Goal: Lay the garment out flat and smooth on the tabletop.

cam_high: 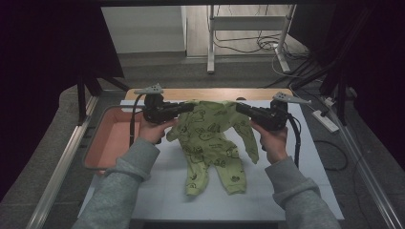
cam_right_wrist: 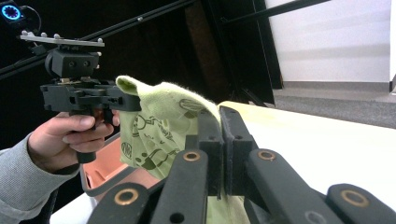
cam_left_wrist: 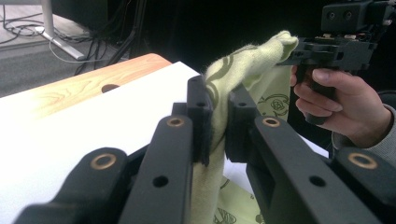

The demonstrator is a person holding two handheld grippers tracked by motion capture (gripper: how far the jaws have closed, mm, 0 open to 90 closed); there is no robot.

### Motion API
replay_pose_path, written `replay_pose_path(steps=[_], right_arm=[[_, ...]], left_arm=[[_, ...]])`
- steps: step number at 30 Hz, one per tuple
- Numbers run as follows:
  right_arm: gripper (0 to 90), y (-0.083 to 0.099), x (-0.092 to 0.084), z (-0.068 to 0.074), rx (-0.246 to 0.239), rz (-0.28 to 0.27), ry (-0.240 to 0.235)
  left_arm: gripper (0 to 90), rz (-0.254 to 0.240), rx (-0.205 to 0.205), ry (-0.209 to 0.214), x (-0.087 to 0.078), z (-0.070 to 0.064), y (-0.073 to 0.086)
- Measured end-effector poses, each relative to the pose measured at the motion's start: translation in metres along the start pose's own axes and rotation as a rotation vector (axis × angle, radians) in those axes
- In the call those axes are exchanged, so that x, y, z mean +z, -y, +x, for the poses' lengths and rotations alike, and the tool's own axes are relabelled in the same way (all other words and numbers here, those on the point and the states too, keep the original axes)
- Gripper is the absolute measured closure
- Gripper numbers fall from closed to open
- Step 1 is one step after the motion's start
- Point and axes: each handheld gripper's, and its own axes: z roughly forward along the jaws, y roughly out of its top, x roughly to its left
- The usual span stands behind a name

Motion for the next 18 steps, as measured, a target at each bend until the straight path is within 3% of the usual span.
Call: replay_pose_path(steps=[18], right_arm=[[88.0,0.018,0.021,-0.024,0.057,0.047,0.035]], left_arm=[[82.2,0.057,-0.029,-0.043,0.015,0.023,0.011]])
